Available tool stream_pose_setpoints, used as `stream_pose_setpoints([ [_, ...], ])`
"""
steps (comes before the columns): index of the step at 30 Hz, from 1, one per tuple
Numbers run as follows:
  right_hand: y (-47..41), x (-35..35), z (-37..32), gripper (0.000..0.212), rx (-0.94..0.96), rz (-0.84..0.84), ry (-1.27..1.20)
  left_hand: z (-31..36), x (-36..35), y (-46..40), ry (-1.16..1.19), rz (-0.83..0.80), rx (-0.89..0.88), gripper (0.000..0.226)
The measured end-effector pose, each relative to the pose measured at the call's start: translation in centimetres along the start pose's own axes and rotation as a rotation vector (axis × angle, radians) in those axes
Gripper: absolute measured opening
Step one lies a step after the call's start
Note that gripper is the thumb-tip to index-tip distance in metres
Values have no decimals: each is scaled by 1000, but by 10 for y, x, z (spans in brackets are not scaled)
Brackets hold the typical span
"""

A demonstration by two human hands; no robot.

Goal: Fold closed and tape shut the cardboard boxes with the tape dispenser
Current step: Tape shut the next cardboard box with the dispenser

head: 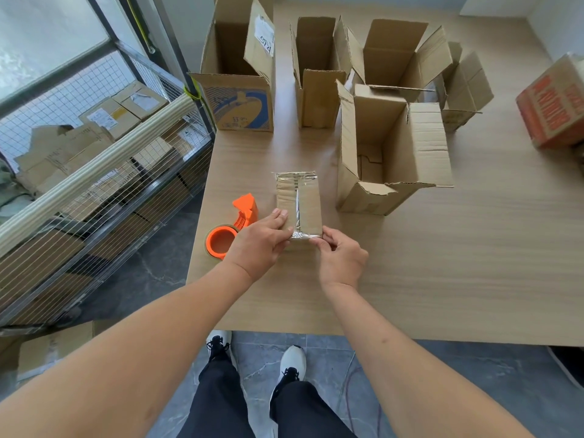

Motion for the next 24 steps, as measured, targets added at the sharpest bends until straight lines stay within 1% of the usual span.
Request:
stream_pose_setpoints([
  [2,7,-4,4,35,-23,34,6,-1,0,2,-31,-37,-22,32],
  [5,12,-10,4,42,0,12,32,-5,1,2,-75,-104,-61,39],
  [9,7,-5,-5,47,126,-48,78,2,8,-4,-178,-98,-117,40],
  [11,4,-3,-15,49,227,-73,213,4,12,-5,-191,-58,-150,45],
  [13,3,-5,-26,43,351,-87,443,1,13,-5,-172,-47,-149,46],
  [15,1,-9,-29,37,413,-122,601,-6,10,-4,-135,-52,-129,43],
  [17,-2,-10,-29,33,426,-148,678,-9,7,-3,-126,-50,-117,43],
  [19,-3,-9,-32,31,439,-139,745,-9,4,0,-134,-36,-118,45],
  [22,-5,-14,-32,29,398,-175,838,-7,3,2,-131,-30,-126,44],
  [24,-4,-16,-32,26,366,-203,833,-3,6,2,-120,-45,-125,43],
])
Point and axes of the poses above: each hand's wrist, its own y-axis away from the middle knuckle, its own x-axis out of the back of the hand, z = x × y, the point moved 9 cm from there along -y, towards the middle knuckle, and after that the axes turned 15 degrees about -z, right-handed, at the moved point
